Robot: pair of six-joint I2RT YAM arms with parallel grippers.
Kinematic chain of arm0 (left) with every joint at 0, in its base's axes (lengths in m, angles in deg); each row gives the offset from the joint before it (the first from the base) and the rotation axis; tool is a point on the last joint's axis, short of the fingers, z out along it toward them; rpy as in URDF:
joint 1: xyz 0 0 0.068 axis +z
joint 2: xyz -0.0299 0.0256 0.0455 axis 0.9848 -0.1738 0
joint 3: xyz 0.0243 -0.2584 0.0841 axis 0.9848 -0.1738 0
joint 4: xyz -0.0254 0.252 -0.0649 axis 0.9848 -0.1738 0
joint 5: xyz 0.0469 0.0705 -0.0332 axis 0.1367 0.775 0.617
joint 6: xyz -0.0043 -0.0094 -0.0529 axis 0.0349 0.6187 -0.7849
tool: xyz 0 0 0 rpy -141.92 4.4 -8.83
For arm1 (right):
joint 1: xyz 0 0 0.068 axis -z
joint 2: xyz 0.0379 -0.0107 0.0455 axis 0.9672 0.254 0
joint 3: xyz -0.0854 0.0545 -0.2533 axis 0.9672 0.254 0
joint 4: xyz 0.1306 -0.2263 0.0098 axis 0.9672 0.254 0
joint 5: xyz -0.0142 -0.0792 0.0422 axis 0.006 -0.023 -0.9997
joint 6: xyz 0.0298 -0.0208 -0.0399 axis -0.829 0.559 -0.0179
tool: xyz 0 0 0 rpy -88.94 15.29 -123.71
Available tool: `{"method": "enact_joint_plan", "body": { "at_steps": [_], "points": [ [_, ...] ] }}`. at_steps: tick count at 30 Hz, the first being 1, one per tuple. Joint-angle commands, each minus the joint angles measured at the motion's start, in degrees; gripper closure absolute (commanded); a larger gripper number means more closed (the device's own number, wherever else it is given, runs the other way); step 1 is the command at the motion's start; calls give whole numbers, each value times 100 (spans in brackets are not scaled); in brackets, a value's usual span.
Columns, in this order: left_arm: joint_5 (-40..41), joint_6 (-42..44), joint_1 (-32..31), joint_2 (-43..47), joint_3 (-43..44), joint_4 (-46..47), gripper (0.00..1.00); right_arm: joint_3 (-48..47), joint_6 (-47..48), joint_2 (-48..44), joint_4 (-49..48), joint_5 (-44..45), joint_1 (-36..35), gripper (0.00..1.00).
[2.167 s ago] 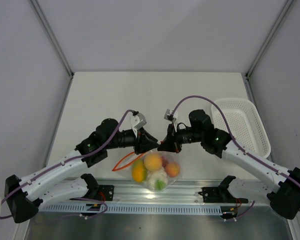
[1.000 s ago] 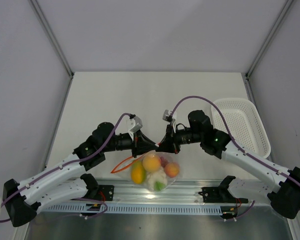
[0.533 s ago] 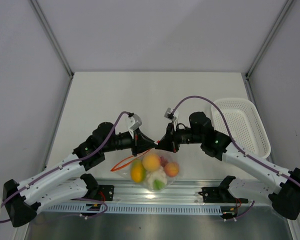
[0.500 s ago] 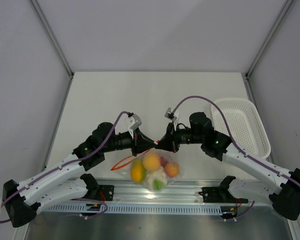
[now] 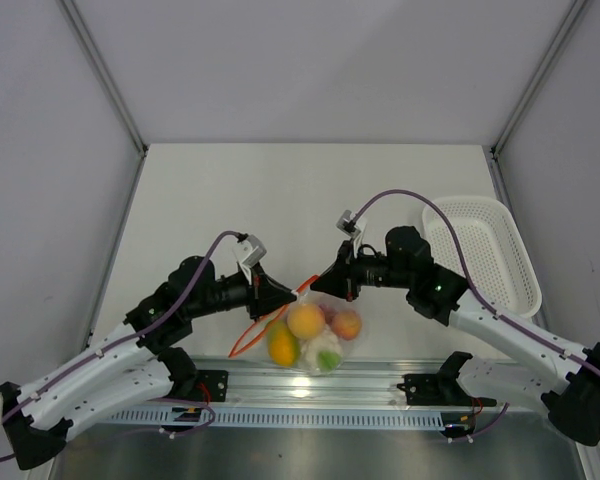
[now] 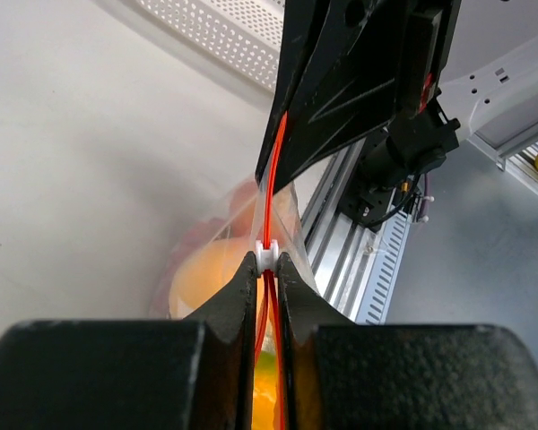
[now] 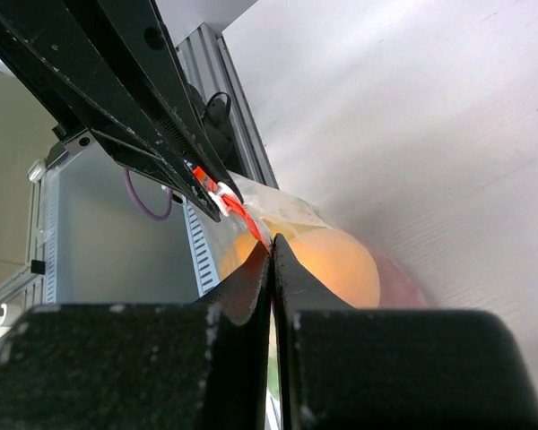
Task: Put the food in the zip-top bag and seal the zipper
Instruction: Zip the zipper food storage bag at the center of the board.
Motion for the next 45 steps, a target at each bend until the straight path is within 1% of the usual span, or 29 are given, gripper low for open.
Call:
{"method": "enact_joint_plan", "body": {
  "at_steps": [1, 4, 6, 7, 9, 11, 12, 13, 15, 16, 19, 24, 28, 30, 31, 37, 40, 43, 44, 45],
  "points": [
    [94, -211, 15, 257, -161, -448, 99, -23, -10, -253, -440, 167, 117, 100],
    [129, -325, 15, 520, -275, -598, 100, -58, 78, -288, -274, 123, 152, 100],
    [120, -387, 15, 617, -250, -633, 99, -172, 236, -236, -142, -113, 161, 100],
    [112, -405, 15, 679, -206, -633, 99, -233, 324, -201, 172, -219, 144, 100],
    [16, -449, 15, 688, -144, -598, 99, -452, 639, -78, 411, -534, 109, 100],
    [-90, -449, 15, 618, -39, -580, 99, -698, 999, 36, 851, -668, 47, 89],
    [-134, -457, 15, 592, 5, -546, 100, -796, 1123, 89, 1174, -790, 29, 82],
    [-230, -458, 15, 539, 14, -528, 99, -901, 1246, 142, 1360, -826, 12, 67],
    [-327, -457, 15, 512, 49, -510, 99, -1242, 1614, 352, 1868, -844, -15, 57],
    [-406, -440, 15, 495, 67, -475, 99, -1349, 1738, 423, 2011, -888, -23, 50],
    [-460, -423, 15, 451, 67, -475, 100, -1787, 2142, 809, 2424, -967, -23, 43],
    [-556, -396, 15, 425, 93, -484, 99, -2404, 2679, 1547, 3048, -818, -59, 34],
    [-609, -378, 15, 328, 102, -475, 99, -2817, 3031, 1916, 3444, -1054, -94, 33],
    [-644, -352, 15, 266, 146, -466, 99, -3072, 3268, 2057, 3681, -1064, -181, 36],
    [-653, -343, 15, 249, 155, -492, 99, -3099, 3312, 2093, 3813, -1038, -217, 37],
    [-644, -299, 15, 143, 251, -493, 99, -2994, 3304, 2076, 3796, -660, -542, 38],
    [-679, -291, 15, 91, 286, -492, 99, -2985, 3348, 2076, 3893, -519, -691, 41],
    [-706, -299, 15, 82, 304, -466, 99, -2932, 3357, 2014, 3893, -317, -779, 48],
    [-715, -308, 15, 82, 313, -457, 99, -2906, 3348, 2006, 3884, -291, -788, 56],
    [-741, -308, 15, 90, 330, -457, 99, -2906, 3348, 1997, 3893, -256, -788, 60]
  ]
}}
